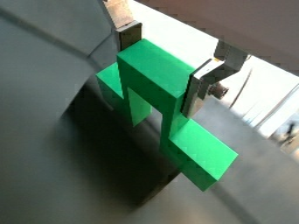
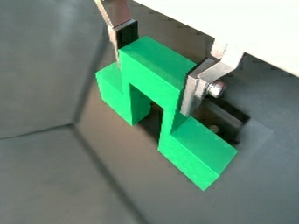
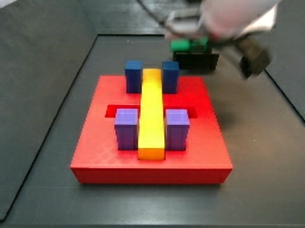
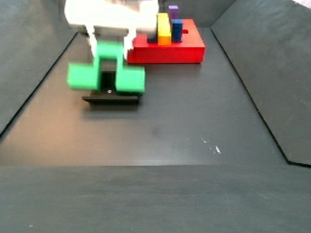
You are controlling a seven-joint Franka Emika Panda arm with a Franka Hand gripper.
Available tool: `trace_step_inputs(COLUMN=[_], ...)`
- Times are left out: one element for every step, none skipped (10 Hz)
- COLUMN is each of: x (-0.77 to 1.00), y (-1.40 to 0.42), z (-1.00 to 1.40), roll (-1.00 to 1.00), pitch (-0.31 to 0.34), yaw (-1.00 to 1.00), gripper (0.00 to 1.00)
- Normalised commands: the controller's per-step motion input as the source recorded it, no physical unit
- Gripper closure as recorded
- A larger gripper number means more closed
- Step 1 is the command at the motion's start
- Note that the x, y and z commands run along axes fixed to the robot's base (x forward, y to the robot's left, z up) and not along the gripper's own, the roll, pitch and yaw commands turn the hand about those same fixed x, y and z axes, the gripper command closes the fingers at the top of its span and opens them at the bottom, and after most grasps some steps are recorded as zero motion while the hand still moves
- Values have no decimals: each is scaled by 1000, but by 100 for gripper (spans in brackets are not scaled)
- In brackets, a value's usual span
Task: Pick up the green object. Move up. Place the green object on the fixture. Regrasp the green object. Move to above the board. Insert the green object.
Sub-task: Move to above the board.
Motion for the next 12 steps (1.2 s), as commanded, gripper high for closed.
trace_step_inputs(x=[-40, -50, -43, -61, -62, -20, 1, -1012, -1030, -1115, -1160, -1157], y=[7, 28, 7, 5, 16, -1, 3, -1400, -1400, -1400, -1400, -1400], z=[1400, 1400, 1400, 1400, 1400, 623, 361, 293, 305, 331, 308, 330], roll=[-134, -113, -85, -59, -20, -14, -11, -1000, -1000, -1000, -1000, -1000], pitch=[23, -12, -5, 9, 3, 16, 28, 135, 132, 122, 126, 129], yaw=[2, 17, 10, 0, -2, -7, -5, -128, -125, -113, -105, -97], gripper=[100, 100, 100, 100, 100, 100, 100, 100, 100, 100, 100, 100])
